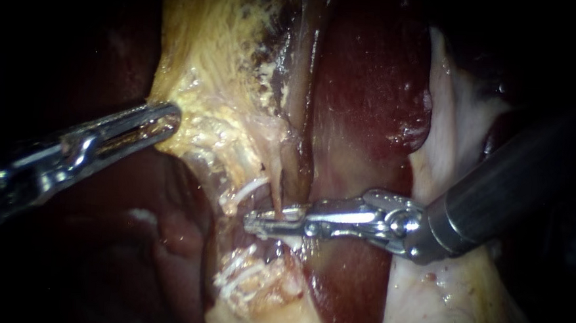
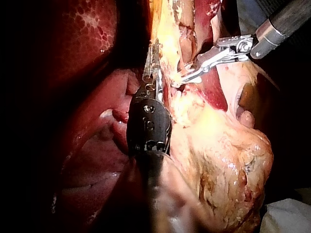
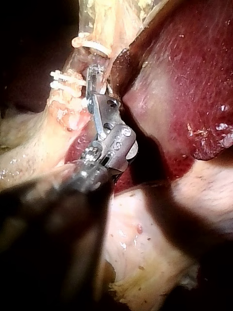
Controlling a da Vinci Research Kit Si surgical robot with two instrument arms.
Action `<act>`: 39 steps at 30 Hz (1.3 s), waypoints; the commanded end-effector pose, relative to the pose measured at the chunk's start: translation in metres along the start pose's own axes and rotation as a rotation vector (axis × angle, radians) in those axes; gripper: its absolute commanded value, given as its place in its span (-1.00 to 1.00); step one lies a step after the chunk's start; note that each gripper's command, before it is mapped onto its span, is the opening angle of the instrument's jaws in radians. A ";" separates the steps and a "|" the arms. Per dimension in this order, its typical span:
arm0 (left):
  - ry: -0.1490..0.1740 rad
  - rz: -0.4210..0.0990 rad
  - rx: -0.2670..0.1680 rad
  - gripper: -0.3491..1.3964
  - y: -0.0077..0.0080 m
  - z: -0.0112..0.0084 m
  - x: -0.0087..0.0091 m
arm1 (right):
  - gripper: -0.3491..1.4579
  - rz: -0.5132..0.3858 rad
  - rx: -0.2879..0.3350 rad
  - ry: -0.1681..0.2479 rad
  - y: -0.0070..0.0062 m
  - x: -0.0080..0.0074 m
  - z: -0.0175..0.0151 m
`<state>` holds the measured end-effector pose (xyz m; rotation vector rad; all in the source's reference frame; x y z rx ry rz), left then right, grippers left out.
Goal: Going back second clip right tube
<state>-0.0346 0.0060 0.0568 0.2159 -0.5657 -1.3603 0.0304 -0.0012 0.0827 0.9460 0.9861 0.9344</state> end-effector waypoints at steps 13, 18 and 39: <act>0.001 -0.005 -0.015 -1.00 0.0005 0.0000 0.0000 | 0.01 -0.058 -0.008 0.006 0.0001 0.0002 0.0001; 0.000 -0.007 -0.017 -1.00 0.0007 0.0000 -0.0001 | 0.05 -0.236 -0.017 0.031 0.0002 0.0008 -0.0007; -0.001 -0.009 -0.019 -1.00 0.0007 -0.0001 -0.0001 | 0.05 -0.355 -0.049 0.051 -0.0006 0.0013 -0.0020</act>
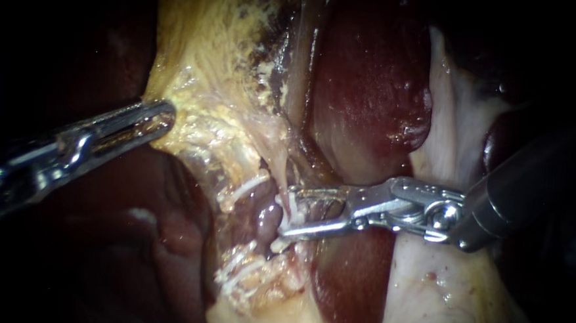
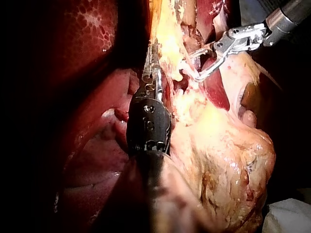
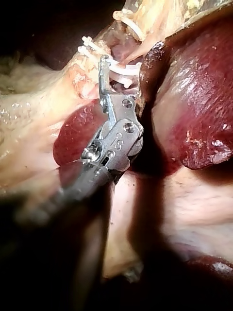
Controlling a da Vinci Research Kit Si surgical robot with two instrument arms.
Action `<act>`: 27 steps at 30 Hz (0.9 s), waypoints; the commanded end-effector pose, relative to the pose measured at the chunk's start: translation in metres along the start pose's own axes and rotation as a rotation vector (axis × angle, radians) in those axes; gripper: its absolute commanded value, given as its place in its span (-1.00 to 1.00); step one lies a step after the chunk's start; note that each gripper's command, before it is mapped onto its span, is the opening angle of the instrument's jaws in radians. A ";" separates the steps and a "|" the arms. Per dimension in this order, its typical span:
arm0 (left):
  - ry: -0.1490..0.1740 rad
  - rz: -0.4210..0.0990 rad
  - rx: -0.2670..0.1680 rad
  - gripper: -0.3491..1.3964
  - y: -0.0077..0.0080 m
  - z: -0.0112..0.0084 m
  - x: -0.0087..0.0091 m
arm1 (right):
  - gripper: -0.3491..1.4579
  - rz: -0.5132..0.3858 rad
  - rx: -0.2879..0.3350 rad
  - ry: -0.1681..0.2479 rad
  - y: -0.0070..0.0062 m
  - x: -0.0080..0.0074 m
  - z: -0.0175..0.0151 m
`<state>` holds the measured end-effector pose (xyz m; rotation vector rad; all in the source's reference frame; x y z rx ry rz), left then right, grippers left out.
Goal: Going back second clip right tube
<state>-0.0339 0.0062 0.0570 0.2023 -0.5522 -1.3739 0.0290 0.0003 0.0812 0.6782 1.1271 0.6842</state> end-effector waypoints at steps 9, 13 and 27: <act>0.000 0.000 0.000 -1.00 0.0000 0.0000 0.0000 | 0.05 0.030 0.031 -0.015 -0.0009 -0.0013 0.0019; 0.000 -0.001 -0.001 -1.00 0.0000 0.0000 0.0000 | 0.05 0.036 0.030 -0.015 -0.0001 -0.0015 0.0018; 0.000 -0.001 -0.001 -1.00 0.0000 -0.0001 0.0001 | 0.05 -0.051 0.058 0.005 0.0014 0.0005 -0.0031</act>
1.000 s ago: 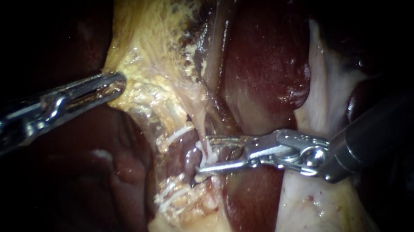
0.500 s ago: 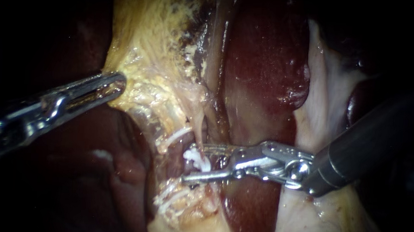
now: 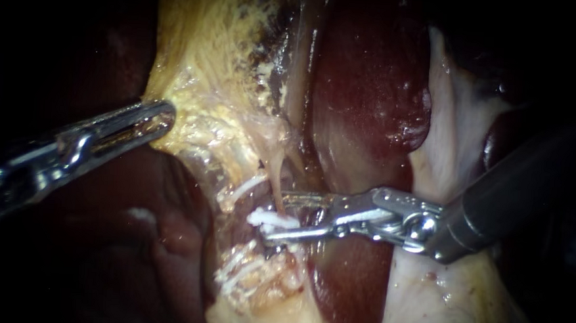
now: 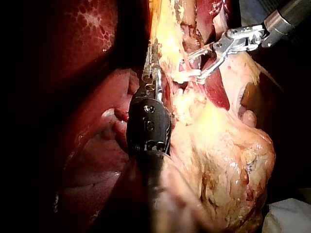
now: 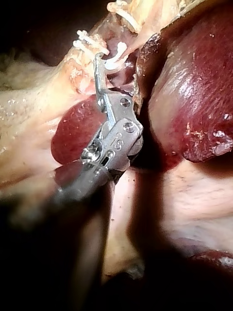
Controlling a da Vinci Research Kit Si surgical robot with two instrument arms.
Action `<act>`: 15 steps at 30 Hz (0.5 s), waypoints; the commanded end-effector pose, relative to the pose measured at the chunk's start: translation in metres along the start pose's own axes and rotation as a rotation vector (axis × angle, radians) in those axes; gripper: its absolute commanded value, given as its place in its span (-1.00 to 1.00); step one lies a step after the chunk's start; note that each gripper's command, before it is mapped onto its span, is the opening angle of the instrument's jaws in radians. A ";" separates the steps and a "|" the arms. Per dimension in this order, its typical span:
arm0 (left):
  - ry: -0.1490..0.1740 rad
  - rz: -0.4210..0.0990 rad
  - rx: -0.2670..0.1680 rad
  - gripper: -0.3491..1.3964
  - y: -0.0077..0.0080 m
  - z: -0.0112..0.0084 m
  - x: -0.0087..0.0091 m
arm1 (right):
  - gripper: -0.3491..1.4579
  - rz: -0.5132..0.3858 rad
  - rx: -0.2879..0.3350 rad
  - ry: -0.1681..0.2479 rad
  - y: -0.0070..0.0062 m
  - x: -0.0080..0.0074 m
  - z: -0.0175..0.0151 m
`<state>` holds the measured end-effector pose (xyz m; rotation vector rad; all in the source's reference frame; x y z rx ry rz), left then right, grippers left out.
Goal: Going back second clip right tube
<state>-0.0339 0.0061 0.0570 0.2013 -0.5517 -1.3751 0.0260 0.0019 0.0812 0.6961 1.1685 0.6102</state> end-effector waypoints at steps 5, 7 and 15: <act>0.000 0.000 0.000 -1.00 0.0001 0.0000 0.0000 | 0.05 -0.133 0.046 -0.012 -0.0014 0.0014 -0.0025; 0.000 0.000 0.000 -1.00 0.0001 0.0000 0.0000 | 0.05 -0.216 0.058 -0.013 -0.0020 0.0024 -0.0039; 0.000 0.000 0.000 -1.00 0.0001 0.0000 0.0000 | 0.05 -0.370 0.060 0.046 -0.0041 0.0084 -0.0086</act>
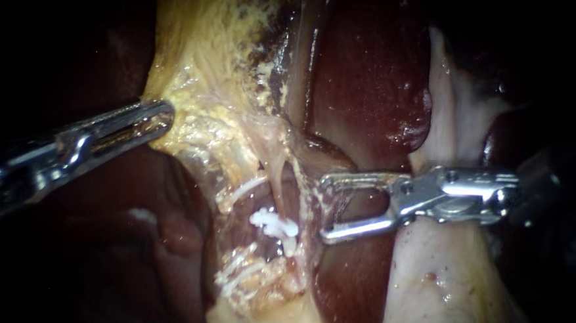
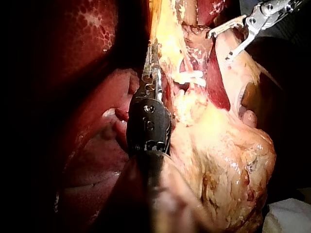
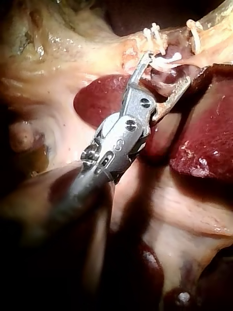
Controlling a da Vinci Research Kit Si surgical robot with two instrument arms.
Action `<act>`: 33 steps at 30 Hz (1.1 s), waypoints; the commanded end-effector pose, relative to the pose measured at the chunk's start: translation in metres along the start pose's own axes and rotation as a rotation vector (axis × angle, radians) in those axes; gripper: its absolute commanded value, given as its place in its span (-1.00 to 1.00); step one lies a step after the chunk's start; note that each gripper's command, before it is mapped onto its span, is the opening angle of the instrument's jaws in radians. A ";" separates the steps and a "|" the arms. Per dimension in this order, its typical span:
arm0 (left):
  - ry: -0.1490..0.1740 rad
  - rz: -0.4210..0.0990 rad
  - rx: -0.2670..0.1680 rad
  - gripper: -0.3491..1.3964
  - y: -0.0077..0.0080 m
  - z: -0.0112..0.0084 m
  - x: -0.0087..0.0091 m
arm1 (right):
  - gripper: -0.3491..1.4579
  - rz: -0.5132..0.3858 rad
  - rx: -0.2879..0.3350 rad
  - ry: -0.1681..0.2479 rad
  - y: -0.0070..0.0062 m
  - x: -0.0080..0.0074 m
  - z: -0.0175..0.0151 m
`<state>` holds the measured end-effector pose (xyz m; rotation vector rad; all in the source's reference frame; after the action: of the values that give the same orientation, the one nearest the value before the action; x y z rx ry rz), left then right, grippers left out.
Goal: Going back second clip right tube
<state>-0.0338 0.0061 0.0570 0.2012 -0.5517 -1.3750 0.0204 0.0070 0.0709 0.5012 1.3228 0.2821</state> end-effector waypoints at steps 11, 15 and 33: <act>-0.003 -0.001 -0.002 -1.00 -0.0002 0.0004 0.0002 | 0.05 -0.039 -0.003 0.021 -0.0005 0.0027 -0.0017; 0.006 0.001 0.006 -1.00 -0.0007 0.0013 0.0011 | 0.05 -0.039 -0.002 0.021 -0.0005 0.0026 -0.0018; 0.087 0.019 0.047 -1.00 -0.0034 0.0067 0.0060 | 0.05 -0.046 -0.001 0.021 -0.0007 0.0026 -0.0021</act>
<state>-0.0395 0.0008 0.0628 0.2897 -0.5129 -1.3310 0.0189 0.0079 0.0680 0.4676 1.3529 0.2509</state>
